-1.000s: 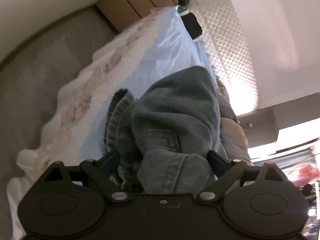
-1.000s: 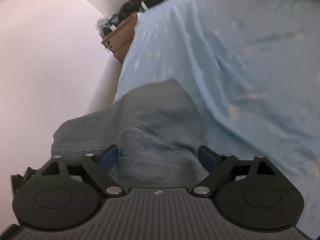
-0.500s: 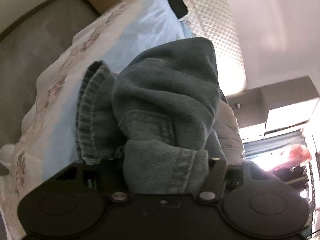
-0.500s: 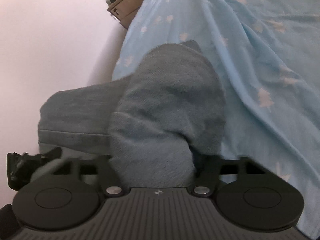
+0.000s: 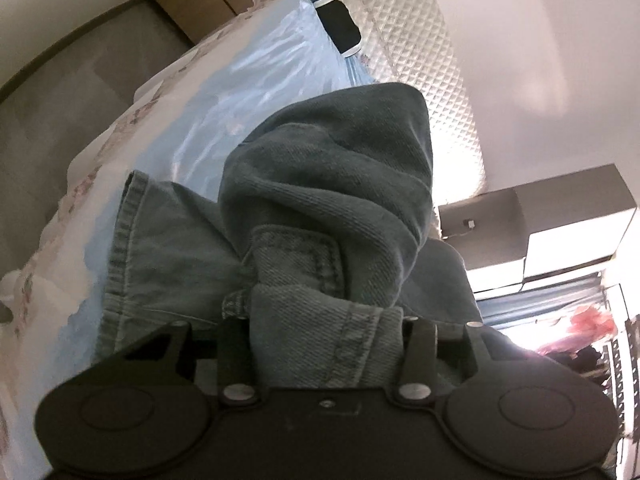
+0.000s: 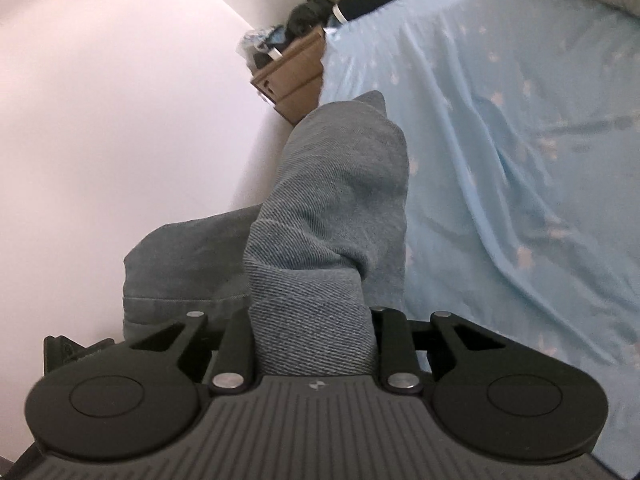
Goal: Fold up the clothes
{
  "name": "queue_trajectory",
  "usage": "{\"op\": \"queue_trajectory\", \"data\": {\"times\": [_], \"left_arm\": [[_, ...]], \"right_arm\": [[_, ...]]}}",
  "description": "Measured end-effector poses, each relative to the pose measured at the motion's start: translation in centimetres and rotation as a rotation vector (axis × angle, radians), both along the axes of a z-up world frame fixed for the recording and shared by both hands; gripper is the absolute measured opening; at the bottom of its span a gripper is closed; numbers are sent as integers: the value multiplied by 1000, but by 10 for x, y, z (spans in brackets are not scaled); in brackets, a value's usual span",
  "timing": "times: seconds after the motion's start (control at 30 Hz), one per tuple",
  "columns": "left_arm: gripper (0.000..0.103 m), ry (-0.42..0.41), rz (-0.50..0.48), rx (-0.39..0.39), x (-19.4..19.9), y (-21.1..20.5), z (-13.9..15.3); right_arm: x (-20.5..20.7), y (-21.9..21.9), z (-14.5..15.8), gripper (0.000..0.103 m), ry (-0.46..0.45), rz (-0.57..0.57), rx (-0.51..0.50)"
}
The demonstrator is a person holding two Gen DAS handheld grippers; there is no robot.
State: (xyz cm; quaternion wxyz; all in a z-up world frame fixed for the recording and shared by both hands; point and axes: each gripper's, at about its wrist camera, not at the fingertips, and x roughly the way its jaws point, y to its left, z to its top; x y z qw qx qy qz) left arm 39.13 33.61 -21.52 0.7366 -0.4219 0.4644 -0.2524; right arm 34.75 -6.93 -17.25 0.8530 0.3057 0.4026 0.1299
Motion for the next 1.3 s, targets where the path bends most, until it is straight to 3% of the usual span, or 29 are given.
{"op": "queue_trajectory", "data": {"times": [0.2,0.4,0.53,0.63,0.83,1.0,1.13,1.3], "left_arm": [[41,4,3,2,-10,-23,66],[42,-40,-20,38,-15,-53,124],[42,-45,-12,66,-19,-66,128],[43,-23,-8,92,-28,-73,114],[44,-6,-51,199,-56,-109,70],[45,-40,-108,294,-85,-152,14],[50,-154,-77,238,-106,-172,-10],[61,-299,-136,260,-117,-193,-18]], "right_arm": [[-12,-25,61,25,-22,-17,18],[-22,-52,100,26,0,-54,46],[-17,-57,103,26,15,-49,36],[-19,-60,96,27,26,-41,16],[-43,-78,51,30,42,-54,-44],[-54,-113,-21,31,110,-75,-80],[-63,-141,-79,34,142,-87,-87],[-73,-164,-120,42,109,-61,-83]]}}
